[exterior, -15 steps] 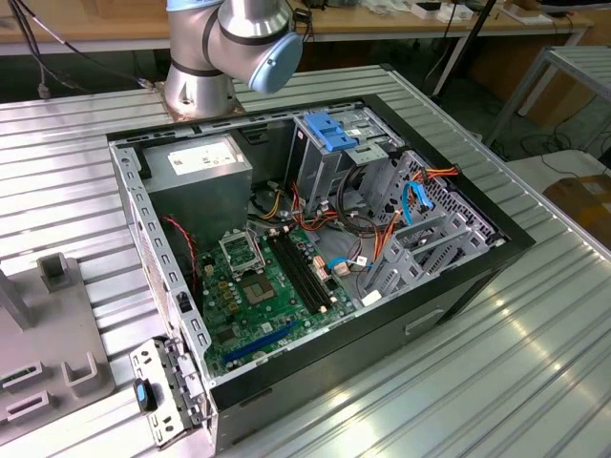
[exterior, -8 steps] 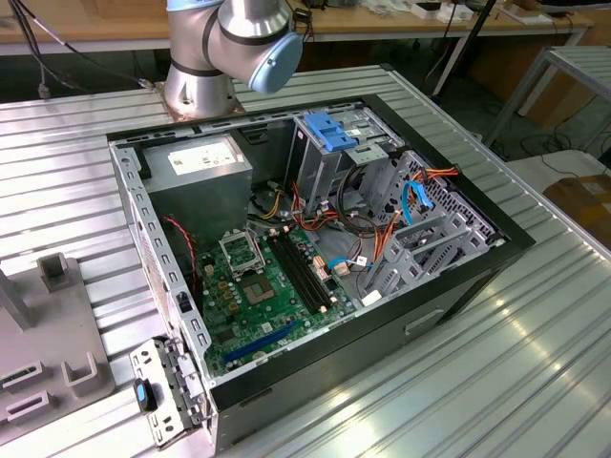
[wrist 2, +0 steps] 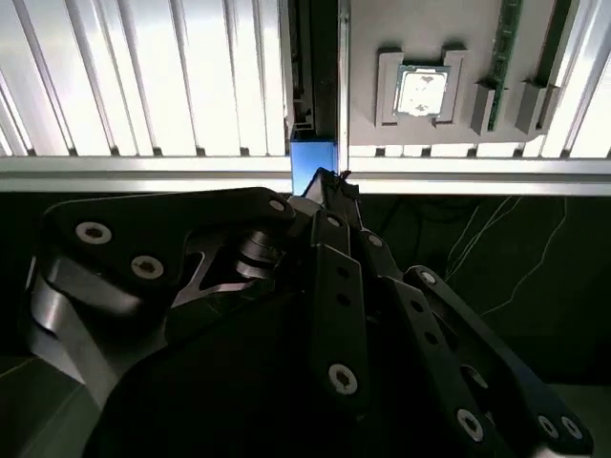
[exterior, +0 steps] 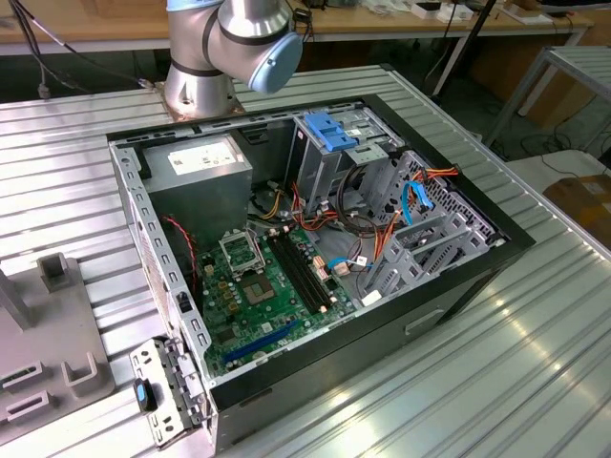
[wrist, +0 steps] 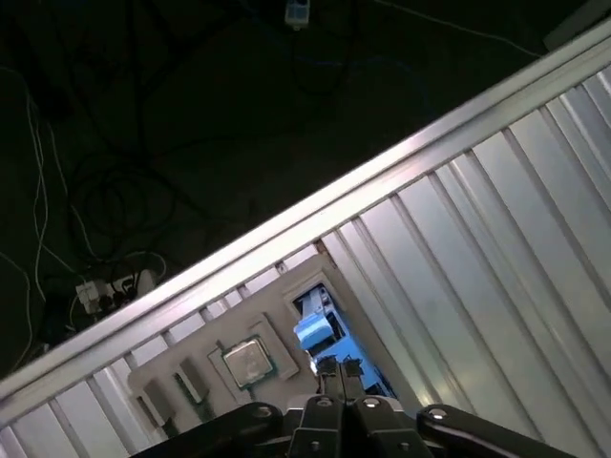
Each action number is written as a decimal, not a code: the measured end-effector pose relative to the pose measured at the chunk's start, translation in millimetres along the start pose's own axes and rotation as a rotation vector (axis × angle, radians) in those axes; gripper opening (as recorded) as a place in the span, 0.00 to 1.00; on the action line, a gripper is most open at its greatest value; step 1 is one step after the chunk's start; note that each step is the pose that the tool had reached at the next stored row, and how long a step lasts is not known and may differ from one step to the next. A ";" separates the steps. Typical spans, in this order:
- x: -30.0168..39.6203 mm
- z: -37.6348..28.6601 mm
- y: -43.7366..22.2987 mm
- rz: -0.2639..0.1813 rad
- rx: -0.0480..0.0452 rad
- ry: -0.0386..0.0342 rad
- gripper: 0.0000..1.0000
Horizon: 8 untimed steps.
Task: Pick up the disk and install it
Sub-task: 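Pick up the disk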
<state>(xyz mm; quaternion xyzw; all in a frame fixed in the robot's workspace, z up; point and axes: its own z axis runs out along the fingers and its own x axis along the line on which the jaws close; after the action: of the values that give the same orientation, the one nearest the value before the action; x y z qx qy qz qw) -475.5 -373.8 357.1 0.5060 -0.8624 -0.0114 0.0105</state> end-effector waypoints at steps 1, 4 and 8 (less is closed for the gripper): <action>0.0 0.1 0.0 -0.040 0.0003 0.0011 0.11; 0.0 0.2 0.0 -0.113 0.0008 0.0034 0.11; 0.0 0.6 0.0 -0.270 0.0025 0.0078 0.11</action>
<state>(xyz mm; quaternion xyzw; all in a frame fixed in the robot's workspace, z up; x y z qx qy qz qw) -475.5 -373.8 356.6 0.6175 -0.7864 -0.0097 0.0116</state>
